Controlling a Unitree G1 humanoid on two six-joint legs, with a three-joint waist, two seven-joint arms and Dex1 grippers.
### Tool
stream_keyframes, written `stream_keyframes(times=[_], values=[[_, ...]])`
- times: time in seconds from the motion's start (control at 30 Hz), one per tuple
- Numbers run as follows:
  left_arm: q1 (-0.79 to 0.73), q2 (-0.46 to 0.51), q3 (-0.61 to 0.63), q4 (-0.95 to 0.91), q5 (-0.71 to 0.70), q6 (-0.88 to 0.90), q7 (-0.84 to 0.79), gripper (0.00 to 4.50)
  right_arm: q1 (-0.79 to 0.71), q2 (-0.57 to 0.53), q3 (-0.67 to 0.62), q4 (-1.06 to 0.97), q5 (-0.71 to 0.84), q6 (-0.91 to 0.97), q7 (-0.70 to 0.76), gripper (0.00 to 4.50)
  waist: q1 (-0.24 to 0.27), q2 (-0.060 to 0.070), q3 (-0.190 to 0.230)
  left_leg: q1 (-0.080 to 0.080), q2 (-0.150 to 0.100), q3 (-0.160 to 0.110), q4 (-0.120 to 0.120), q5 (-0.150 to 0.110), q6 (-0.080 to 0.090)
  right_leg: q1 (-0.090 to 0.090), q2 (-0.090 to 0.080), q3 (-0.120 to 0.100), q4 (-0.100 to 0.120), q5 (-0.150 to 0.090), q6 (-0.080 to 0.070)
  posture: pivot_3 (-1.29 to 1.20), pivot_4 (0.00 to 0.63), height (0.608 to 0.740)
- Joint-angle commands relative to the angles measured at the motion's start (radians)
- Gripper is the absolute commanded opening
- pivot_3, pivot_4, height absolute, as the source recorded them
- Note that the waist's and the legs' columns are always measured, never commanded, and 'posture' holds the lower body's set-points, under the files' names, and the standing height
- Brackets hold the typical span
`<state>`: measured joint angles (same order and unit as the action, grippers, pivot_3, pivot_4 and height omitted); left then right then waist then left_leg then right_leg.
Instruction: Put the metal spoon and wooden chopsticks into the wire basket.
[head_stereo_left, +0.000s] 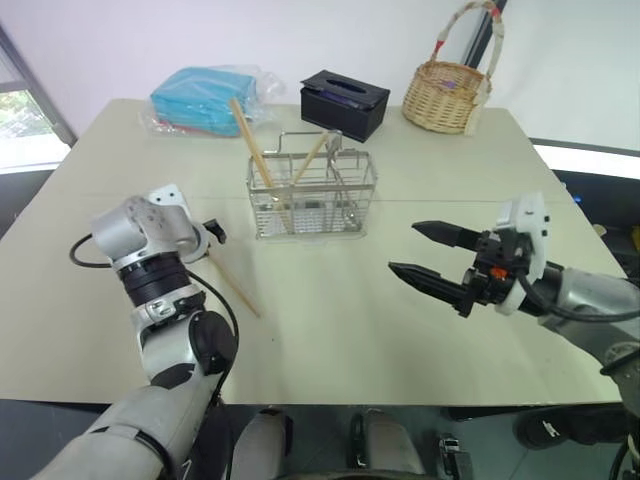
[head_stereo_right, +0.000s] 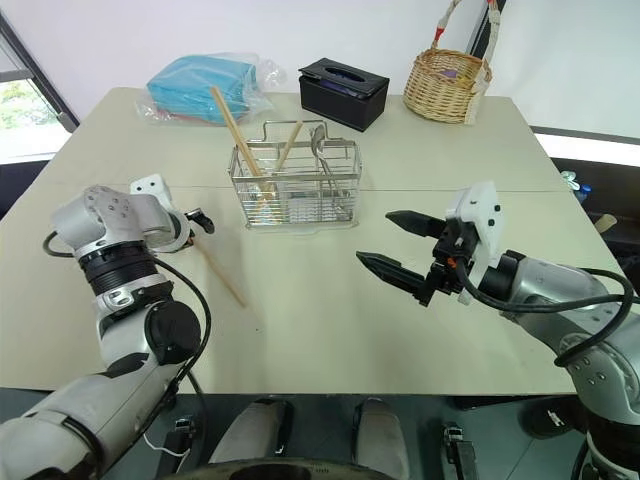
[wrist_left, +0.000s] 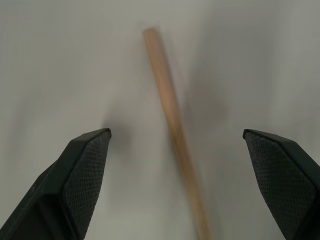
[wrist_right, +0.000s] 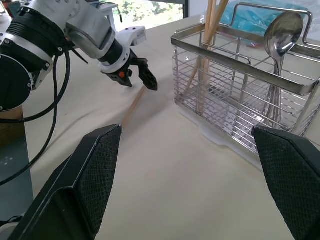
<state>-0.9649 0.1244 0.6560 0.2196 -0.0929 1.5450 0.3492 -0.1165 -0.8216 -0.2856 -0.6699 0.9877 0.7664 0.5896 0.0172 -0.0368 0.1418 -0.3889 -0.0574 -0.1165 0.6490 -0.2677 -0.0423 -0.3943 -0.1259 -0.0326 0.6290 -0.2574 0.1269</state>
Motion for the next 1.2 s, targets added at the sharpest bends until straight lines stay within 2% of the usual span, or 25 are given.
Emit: stream_keyframes(times=[0.03, 0.13, 0.37, 0.4, 0.53, 0.63, 0.77, 0.87, 0.97, 1.1, 1.2], values=[[-0.019, 0.004, -0.027, 0.092, 0.005, -0.079, -0.023, 4.43, 0.004, 0.008, -0.032, -0.044, 0.018, -0.018, -0.018, 4.31, 0.001, 0.001, -0.001, 0.000, 0.000, 0.000, 0.000, 0.000, 0.000, 0.000, 0.000, 0.000, 0.000, 0.000, 0.000, 0.00, 0.150, 0.661], [-0.027, 0.006, -0.032, 0.145, 0.003, -0.120, -0.026, 3.65, 0.008, 0.012, -0.036, -0.049, 0.020, -0.018, -0.027, 4.31, 0.002, 0.003, -0.002, 0.001, 0.000, 0.000, 0.000, 0.000, 0.000, 0.001, -0.001, 0.000, 0.000, 0.000, 0.000, 0.00, 0.150, 0.661], [-0.046, 0.012, -0.022, 0.202, 0.000, -0.172, -0.015, 0.23, 0.013, 0.009, -0.052, -0.049, 0.032, -0.020, -0.033, 4.31, 0.029, 0.004, -0.002, 0.001, -0.001, 0.001, 0.000, 0.000, 0.000, 0.002, -0.002, 0.000, 0.000, 0.000, 0.000, 0.00, 0.150, 0.661], [-0.048, 0.014, -0.019, 0.204, -0.001, -0.175, -0.014, 0.08, 0.013, 0.009, -0.053, -0.048, 0.032, -0.020, -0.033, 4.31, 0.030, 0.004, -0.002, 0.001, -0.001, 0.001, 0.000, 0.000, 0.000, 0.002, -0.002, 0.000, 0.000, 0.000, 0.000, 0.00, 0.150, 0.661], [-0.052, 0.031, -0.013, 0.203, 0.000, -0.203, -0.008, 0.08, 0.010, 0.006, -0.051, -0.040, 0.029, -0.022, -0.028, 4.31, 0.027, 0.004, -0.002, 0.001, -0.002, 0.001, 0.000, 0.000, 0.000, 0.002, -0.003, -0.001, 0.000, 0.000, 0.001, 0.00, 0.150, 0.661], [-0.059, 0.073, -0.036, 0.217, 0.002, -0.297, -0.028, 0.08, 0.006, 0.000, -0.051, -0.033, 0.029, -0.021, -0.018, 4.31, 0.023, 0.003, -0.002, 0.001, -0.001, 0.001, 0.000, 0.000, 0.000, 0.001, -0.003, -0.001, 0.000, 0.000, 0.001, 0.00, 0.150, 0.661], [-0.124, 0.182, -0.037, 0.280, -0.020, -0.617, -0.089, 0.08, -0.012, -0.015, -0.053, -0.012, 0.029, -0.014, 0.000, 4.31, 0.019, 0.000, 0.000, 0.000, 0.000, 0.001, 0.000, 0.000, 0.000, -0.002, -0.001, 0.000, 0.000, 0.000, 0.000, 0.00, 0.150, 0.661], [-0.194, 0.244, -0.029, 0.321, -0.080, -0.845, -0.177, 0.08, -0.036, -0.025, -0.055, 0.005, 0.045, -0.003, 0.003, 4.31, 0.022, -0.002, 0.001, -0.003, 0.001, 0.001, -0.001, 0.001, -0.002, -0.004, 0.000, -0.001, 0.000, 0.000, 0.000, 0.00, 0.150, 0.661], [-0.331, 0.282, -0.011, 0.325, -0.192, -1.027, -0.308, 0.08, -0.056, -0.020, -0.036, 0.011, 0.045, 0.002, -0.001, 4.31, 0.027, -0.003, 0.001, -0.004, 0.000, 0.001, -0.001, 0.001, -0.002, -0.003, -0.002, -0.001, -0.001, 0.000, 0.000, 0.00, 0.150, 0.661], [-0.466, 0.292, -0.008, 0.385, -0.294, -1.102, -0.384, 0.08, -0.059, -0.009, -0.022, 0.002, 0.046, 0.005, -0.009, 4.31, 0.025, -0.003, 0.001, -0.003, -0.004, 0.001, 0.000, -0.001, 0.002, -0.001, -0.007, -0.002, -0.003, 0.000, 0.001, 0.00, 0.150, 0.661], [-0.513, 0.266, -0.045, 0.410, -0.330, -1.120, -0.421, 0.08, -0.049, 0.000, -0.025, -0.005, 0.046, 0.002, -0.020, 4.31, 0.021, -0.002, 0.001, -0.002, -0.004, 0.002, 0.000, -0.002, 0.004, 0.000, -0.008, -0.002, -0.003, 0.000, 0.002, 0.00, 0.150, 0.661]])
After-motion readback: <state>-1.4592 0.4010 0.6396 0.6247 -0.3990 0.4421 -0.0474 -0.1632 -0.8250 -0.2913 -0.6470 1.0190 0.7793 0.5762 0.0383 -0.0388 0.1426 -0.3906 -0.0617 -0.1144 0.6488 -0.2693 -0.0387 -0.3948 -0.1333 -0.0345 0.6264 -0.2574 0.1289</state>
